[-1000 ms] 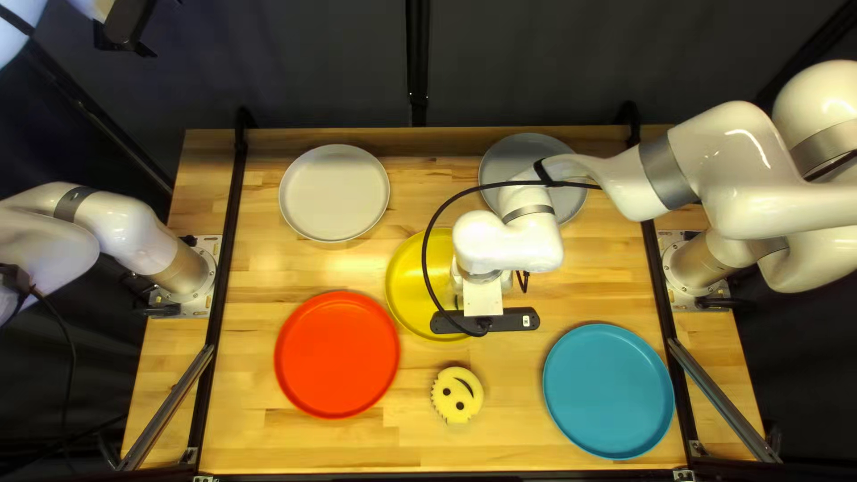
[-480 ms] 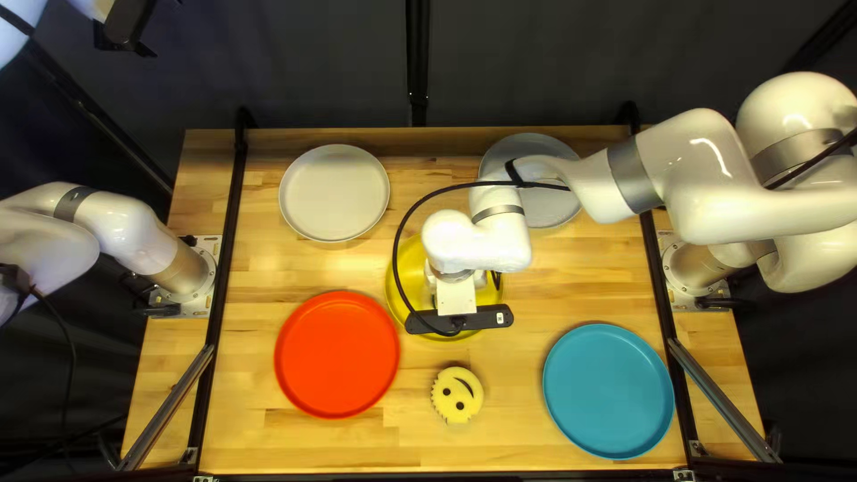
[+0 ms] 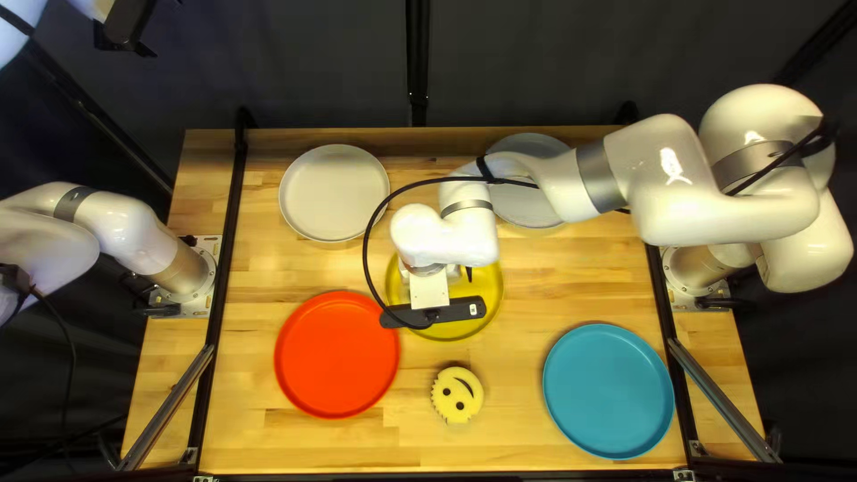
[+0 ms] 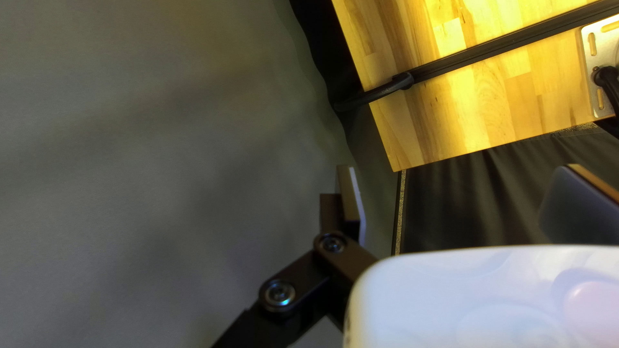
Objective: Pick up sponge and scrub the plate
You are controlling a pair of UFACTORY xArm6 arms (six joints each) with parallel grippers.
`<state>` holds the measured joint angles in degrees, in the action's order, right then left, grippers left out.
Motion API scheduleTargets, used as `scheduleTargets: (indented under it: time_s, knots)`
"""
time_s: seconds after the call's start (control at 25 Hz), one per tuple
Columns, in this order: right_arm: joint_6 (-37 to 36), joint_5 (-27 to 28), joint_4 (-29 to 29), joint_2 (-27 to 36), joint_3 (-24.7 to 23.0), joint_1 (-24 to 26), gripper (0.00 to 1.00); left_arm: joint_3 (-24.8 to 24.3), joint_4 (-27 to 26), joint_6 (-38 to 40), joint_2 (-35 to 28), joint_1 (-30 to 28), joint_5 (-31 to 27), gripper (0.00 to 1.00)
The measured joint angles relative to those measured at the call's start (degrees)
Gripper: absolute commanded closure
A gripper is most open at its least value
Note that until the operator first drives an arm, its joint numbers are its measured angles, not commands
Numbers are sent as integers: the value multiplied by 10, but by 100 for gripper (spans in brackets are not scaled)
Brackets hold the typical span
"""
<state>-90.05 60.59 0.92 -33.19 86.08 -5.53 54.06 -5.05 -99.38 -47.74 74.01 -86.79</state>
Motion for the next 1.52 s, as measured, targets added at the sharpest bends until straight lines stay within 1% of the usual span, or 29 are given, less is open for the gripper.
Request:
scheduleTargets:
  time_s: [0.08, 0.16, 0.48, 0.64, 0.76, 0.88, 1.0, 1.12, 1.24, 1.52]
  knots:
    - [-2, -3, -1, 6, -11, 1, 100, 0, 0, 0, 0, 0, 0, 0]
    - [-3, -9, -3, 17, -33, 2, 100, 0, 0, 0, 0, 0, 0, 0]
    - [-8, -50, -19, 94, -165, 10, 100, 0, 0, 0, 0, 0, 0, 0]
    - [-9, -66, -28, 129, -222, 16, 100, 0, 0, 0, 0, 0, 0, 0]
    - [-12, -75, -35, 149, -253, 22, 100, 0, 0, 0, 0, 0, 0, 0]
    - [-14, -80, -41, 162, -274, 28, 100, 0, 0, 0, 0, 0, 0, 0]
    - [-15, -83, -44, 170, -285, 32, 100, 0, 0, 0, 0, 0, 0, 0]
    - [-15, -85, -45, 165, -280, 34, 100, 0, 0, 0, 0, 0, 0, 0]
    - [-14, -80, -43, 152, -258, 35, 100, 0, 0, 0, 0, 0, 0, 0]
    - [-25, -57, -34, 109, -188, 44, 100, 0, 0, 0, 0, 0, 0, 0]
